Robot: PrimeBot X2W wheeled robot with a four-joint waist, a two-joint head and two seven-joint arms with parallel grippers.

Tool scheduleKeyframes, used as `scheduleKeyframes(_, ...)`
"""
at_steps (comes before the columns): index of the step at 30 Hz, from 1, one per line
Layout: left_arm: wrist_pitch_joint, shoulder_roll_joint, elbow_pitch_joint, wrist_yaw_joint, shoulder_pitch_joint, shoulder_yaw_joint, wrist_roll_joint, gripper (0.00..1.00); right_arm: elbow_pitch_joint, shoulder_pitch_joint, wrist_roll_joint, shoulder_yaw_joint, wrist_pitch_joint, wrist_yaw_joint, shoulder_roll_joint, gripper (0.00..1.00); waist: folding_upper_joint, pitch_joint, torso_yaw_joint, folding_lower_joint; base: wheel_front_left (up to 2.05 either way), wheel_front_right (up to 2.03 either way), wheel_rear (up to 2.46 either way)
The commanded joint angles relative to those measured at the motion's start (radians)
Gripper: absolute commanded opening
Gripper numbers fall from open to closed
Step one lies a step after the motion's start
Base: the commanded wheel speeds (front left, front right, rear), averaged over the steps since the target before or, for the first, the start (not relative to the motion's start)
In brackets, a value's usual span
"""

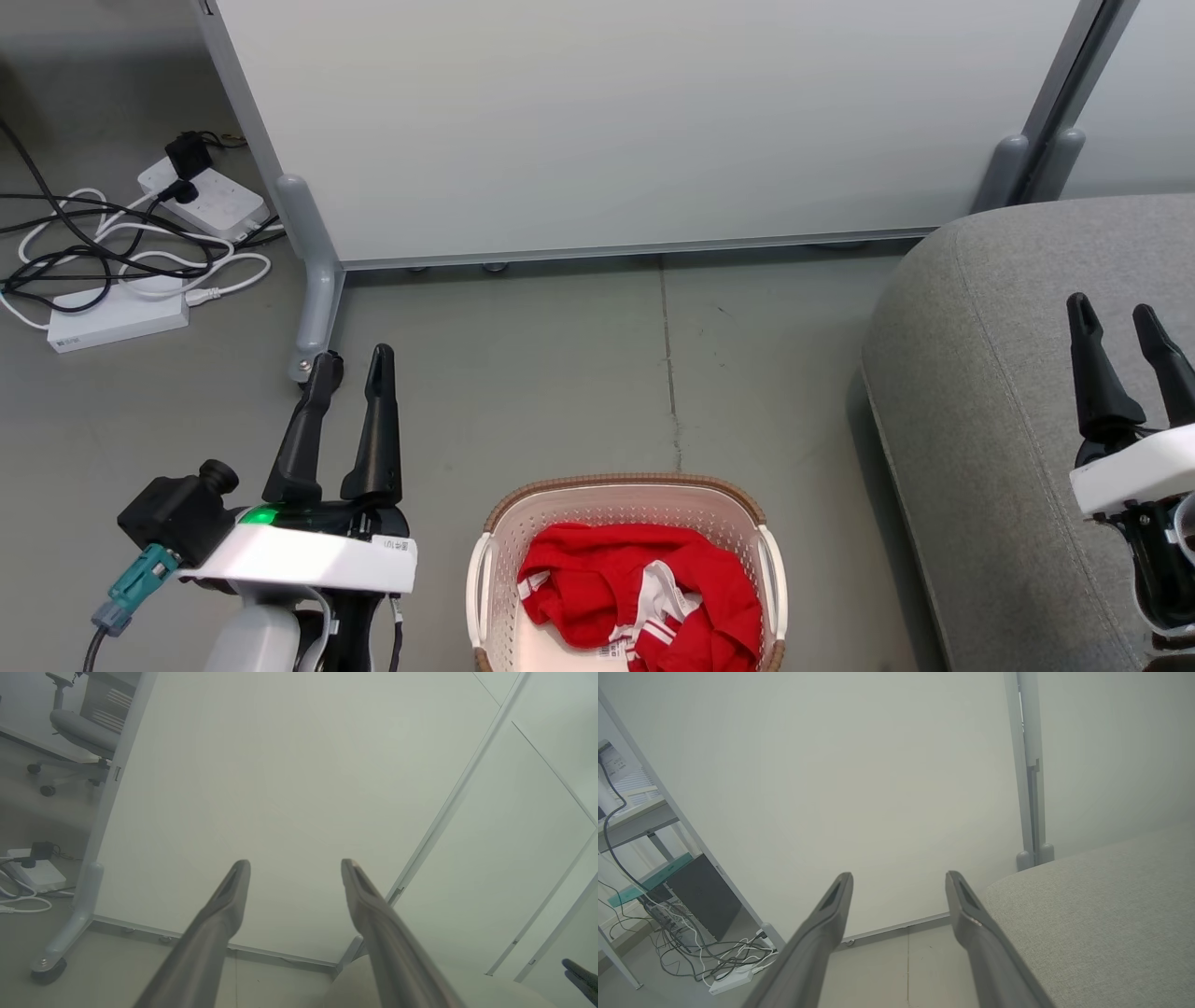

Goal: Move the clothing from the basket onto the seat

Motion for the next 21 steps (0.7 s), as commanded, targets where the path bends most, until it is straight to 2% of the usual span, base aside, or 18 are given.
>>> scheduleKeyframes(1,-0.003,0.012,-0.003,0.012,-0.037,0.000,0.048,1.00,-0.020,-0.004,-0.037,0.016,-0.023,0.005,-0.011,1.00,-0.0001,0.000,0.000,0.0000,0.00,0.00,0.00)
scheduleKeyframes(8,0.001,0.026,0.031,0.037,-0.047,-0.005,0.159,1.00,-0.017,0.013,-0.119,0.066,-0.072,0.005,-0.004,1.00,-0.0001,-0.002,0.001,0.0000,0.00,0.00,0.00)
scheduleKeyframes(21,0.027,0.038,0.100,0.078,-0.051,0.010,0.297,1.00,0.036,0.064,-0.234,0.123,-0.154,0.005,0.027,1.00,-0.0001,-0.012,0.002,0.0000,0.00,0.00,0.00)
